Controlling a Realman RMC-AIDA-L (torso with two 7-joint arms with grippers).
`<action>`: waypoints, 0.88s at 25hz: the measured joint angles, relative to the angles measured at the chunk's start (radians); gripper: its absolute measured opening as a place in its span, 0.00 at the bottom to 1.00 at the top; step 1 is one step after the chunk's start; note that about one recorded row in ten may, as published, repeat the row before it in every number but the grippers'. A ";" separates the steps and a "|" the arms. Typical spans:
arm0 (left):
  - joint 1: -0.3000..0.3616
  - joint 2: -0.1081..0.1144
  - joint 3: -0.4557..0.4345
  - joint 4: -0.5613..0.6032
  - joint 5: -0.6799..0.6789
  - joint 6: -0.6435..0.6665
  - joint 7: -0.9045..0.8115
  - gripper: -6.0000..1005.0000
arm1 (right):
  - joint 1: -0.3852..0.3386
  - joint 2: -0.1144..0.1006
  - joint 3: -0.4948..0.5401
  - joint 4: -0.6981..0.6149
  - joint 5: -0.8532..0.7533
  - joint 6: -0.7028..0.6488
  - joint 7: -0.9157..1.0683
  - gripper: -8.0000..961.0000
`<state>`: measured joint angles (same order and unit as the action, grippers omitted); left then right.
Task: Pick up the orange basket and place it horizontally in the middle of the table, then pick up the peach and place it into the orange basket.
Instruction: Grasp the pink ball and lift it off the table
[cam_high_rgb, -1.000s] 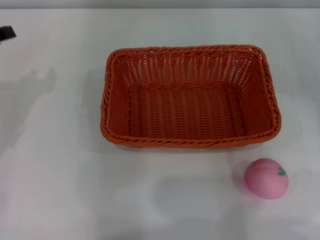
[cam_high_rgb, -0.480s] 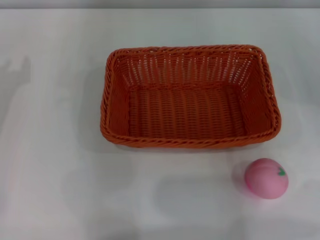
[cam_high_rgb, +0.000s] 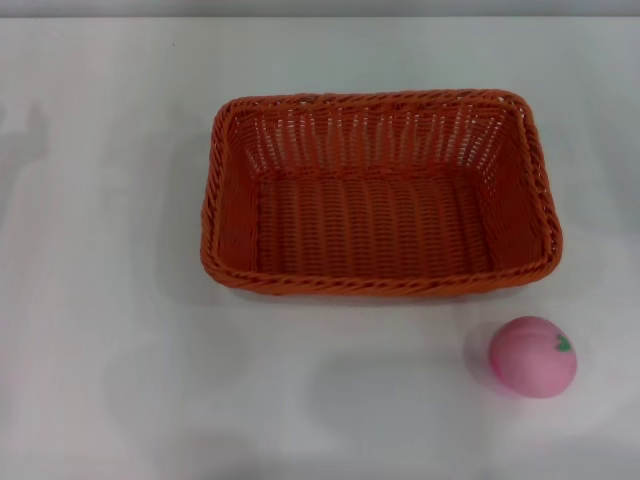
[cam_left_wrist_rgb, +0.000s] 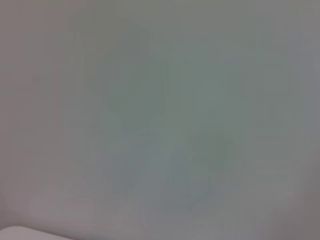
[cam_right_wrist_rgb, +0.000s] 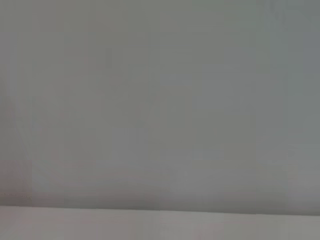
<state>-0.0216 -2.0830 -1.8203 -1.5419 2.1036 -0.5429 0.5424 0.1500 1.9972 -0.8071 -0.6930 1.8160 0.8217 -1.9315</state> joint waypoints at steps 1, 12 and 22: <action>-0.003 0.001 -0.004 0.012 -0.025 0.008 0.022 0.43 | -0.007 0.000 0.000 -0.005 0.000 0.006 0.005 0.89; -0.028 0.002 -0.057 0.083 -0.237 0.014 0.222 0.43 | -0.104 0.001 0.004 -0.101 -0.057 0.184 0.107 0.89; -0.041 0.005 -0.098 0.099 -0.252 0.006 0.235 0.43 | -0.161 -0.041 0.009 -0.104 -0.105 0.419 0.117 0.89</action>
<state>-0.0624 -2.0779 -1.9186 -1.4429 1.8521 -0.5367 0.7776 -0.0106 1.9559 -0.7983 -0.7971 1.7109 1.2406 -1.8147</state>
